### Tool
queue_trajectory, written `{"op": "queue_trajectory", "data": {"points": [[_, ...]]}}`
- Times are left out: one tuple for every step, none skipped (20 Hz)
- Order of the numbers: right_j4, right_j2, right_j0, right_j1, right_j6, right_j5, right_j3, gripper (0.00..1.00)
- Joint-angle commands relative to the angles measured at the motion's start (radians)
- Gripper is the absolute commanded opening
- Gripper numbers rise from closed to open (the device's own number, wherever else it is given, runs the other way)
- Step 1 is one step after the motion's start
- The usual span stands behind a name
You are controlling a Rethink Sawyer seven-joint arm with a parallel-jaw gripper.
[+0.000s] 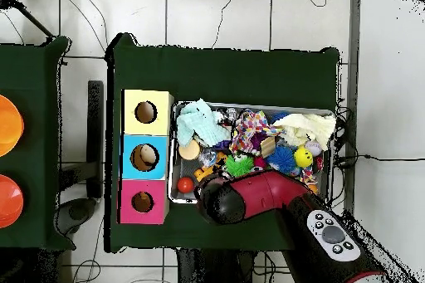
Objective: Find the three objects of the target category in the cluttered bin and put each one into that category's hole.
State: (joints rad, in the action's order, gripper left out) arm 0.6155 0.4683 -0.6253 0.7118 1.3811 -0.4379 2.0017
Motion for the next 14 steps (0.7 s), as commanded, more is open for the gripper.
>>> {"op": "queue_trajectory", "data": {"points": [[0.049,0.003,-0.029,-0.006,0.026,0.031,-0.013,1.0],[0.048,0.007,-0.037,-0.007,0.017,0.027,-0.014,1.0],[0.047,0.013,-0.047,-0.006,0.006,0.021,-0.014,1.0],[0.045,0.02,-0.057,-0.006,-0.007,0.012,-0.016,1.0],[0.044,0.025,-0.067,-0.007,-0.019,0.004,-0.02,1.0],[0.043,0.032,-0.079,-0.007,-0.033,-0.003,-0.021,1.0],[0.042,0.038,-0.089,-0.007,-0.044,-0.011,-0.023,1.0],[0.041,0.043,-0.098,-0.007,-0.054,-0.017,-0.023,1.0],[0.04,0.047,-0.105,-0.006,-0.06,-0.022,-0.024,1.0],[0.041,0.049,-0.106,-0.007,-0.063,-0.027,-0.028,1.0],[0.042,0.051,-0.109,-0.009,-0.066,-0.029,-0.029,1.0],[0.044,0.053,-0.113,-0.011,-0.069,-0.03,-0.03,1.0],[0.045,0.056,-0.118,-0.012,-0.073,-0.032,-0.03,1.0],[0.046,0.059,-0.121,-0.012,-0.076,-0.035,-0.031,1.0]]}}
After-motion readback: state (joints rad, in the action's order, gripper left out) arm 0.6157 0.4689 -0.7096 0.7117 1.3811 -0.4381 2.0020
